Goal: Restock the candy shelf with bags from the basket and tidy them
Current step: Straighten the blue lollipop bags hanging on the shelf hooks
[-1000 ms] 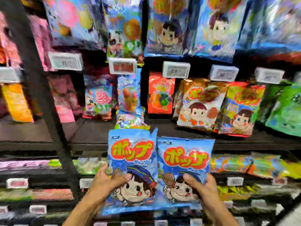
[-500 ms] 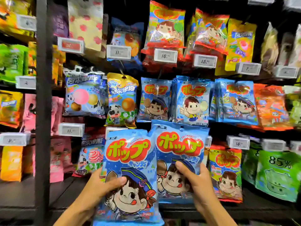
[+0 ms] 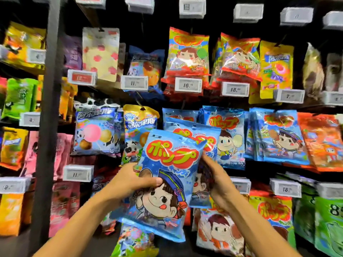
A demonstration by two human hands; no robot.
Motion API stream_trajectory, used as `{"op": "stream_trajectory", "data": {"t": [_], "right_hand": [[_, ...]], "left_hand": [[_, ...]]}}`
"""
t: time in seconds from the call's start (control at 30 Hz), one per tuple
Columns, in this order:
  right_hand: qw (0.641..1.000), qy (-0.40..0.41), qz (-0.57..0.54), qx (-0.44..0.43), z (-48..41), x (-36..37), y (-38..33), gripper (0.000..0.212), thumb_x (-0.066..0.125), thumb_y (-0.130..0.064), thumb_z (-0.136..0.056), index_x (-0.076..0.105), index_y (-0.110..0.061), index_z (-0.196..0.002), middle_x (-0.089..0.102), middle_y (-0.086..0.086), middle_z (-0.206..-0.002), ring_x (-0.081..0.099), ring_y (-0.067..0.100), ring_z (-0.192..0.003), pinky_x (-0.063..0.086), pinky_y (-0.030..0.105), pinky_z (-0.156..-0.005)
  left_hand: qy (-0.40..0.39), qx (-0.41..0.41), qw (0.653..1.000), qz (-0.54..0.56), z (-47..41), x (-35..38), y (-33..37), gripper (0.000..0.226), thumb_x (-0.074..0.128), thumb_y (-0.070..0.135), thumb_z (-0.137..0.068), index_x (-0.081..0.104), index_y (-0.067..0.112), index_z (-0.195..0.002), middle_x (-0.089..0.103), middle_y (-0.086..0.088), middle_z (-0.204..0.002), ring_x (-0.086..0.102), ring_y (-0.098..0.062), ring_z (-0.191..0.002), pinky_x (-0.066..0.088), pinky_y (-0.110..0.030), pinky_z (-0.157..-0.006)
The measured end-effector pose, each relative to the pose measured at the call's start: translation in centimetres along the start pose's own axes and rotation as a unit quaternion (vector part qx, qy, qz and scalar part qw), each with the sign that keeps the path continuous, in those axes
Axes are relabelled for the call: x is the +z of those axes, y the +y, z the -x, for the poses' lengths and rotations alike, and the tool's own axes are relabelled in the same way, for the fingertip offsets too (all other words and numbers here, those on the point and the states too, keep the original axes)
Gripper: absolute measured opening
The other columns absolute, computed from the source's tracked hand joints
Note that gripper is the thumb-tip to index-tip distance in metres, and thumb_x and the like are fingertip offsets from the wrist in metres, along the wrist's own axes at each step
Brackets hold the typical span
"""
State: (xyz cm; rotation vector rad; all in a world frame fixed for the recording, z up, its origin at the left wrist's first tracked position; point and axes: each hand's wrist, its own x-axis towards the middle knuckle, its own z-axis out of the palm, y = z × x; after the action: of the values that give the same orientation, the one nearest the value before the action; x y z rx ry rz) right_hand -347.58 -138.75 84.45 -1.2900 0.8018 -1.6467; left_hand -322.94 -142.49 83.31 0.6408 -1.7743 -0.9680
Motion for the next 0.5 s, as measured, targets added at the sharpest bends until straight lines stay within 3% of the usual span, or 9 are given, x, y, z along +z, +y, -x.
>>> {"op": "stream_trajectory", "data": {"t": [0.13, 0.2, 0.27, 0.37, 0.43, 0.5], "right_hand": [[0.999, -0.026, -0.030, -0.015, -3.6, 1.1, -3.0, 0.049, 0.056, -0.050, -0.085, 0.067, -0.021, -0.123, 0.069, 0.006, -0.123, 0.066, 0.022, -0.113, 0.054, 0.037, -0.089], [0.998, -0.013, -0.036, -0.042, -5.7, 1.8, -4.8, 0.046, 0.056, -0.046, -0.087, 0.069, -0.016, -0.120, 0.070, 0.009, -0.120, 0.066, 0.024, -0.112, 0.056, 0.036, -0.089], [0.999, 0.020, -0.019, -0.042, -7.9, 2.5, -6.4, 0.056, 0.061, -0.045, -0.086, 0.064, -0.008, -0.126, 0.069, 0.014, -0.120, 0.066, 0.029, -0.111, 0.055, 0.042, -0.092], [0.998, 0.057, 0.016, -0.009, -10.9, 3.2, -8.3, 0.057, 0.069, -0.050, -0.081, 0.064, -0.013, -0.124, 0.072, 0.012, -0.113, 0.070, 0.028, -0.102, 0.055, 0.048, -0.092], [0.996, 0.084, 0.039, -0.006, -12.5, 3.8, -9.2, 0.047, 0.076, -0.044, -0.078, 0.069, -0.010, -0.110, 0.075, 0.014, -0.099, 0.073, 0.026, -0.087, 0.059, 0.047, -0.083], [0.991, 0.117, 0.065, -0.021, -14.0, 4.3, -9.6, 0.056, 0.083, -0.033, -0.073, 0.068, -0.001, -0.115, 0.072, 0.020, -0.105, 0.070, 0.029, -0.090, 0.056, 0.051, -0.090]], "left_hand": [[0.024, 0.007, 1.000, 0.016, -2.8, -1.0, 1.0, 0.043, 0.091, 0.042, -0.055, 0.055, 0.019, -0.054, 0.048, 0.003, -0.051, 0.046, -0.012, -0.047, 0.038, -0.018, -0.049], [0.016, 0.010, 0.999, 0.031, -4.0, -1.3, 1.2, 0.045, 0.088, 0.037, -0.059, 0.048, 0.021, -0.048, 0.046, 0.003, -0.047, 0.041, -0.011, -0.043, 0.034, -0.016, -0.044], [0.019, 0.011, 0.999, 0.043, -5.2, -1.5, 1.3, 0.044, 0.084, 0.036, -0.059, 0.045, 0.021, -0.046, 0.045, 0.004, -0.045, 0.038, -0.010, -0.042, 0.032, -0.015, -0.042], [0.027, 0.011, 0.999, 0.035, -7.1, -1.6, 1.3, 0.045, 0.086, 0.041, -0.054, 0.046, 0.022, -0.048, 0.048, 0.003, -0.047, 0.040, -0.012, -0.044, 0.032, -0.016, -0.044], [0.030, 0.013, 0.999, 0.024, -8.2, -1.8, 1.2, 0.047, 0.093, 0.044, -0.050, 0.052, 0.019, -0.054, 0.054, 0.000, -0.051, 0.045, -0.015, -0.048, 0.034, -0.019, -0.047], [0.042, 0.011, 0.998, 0.036, -9.3, -1.9, 1.0, 0.048, 0.091, 0.046, -0.044, 0.060, 0.016, -0.064, 0.060, -0.003, -0.057, 0.050, -0.016, -0.052, 0.038, -0.023, -0.050]]}}
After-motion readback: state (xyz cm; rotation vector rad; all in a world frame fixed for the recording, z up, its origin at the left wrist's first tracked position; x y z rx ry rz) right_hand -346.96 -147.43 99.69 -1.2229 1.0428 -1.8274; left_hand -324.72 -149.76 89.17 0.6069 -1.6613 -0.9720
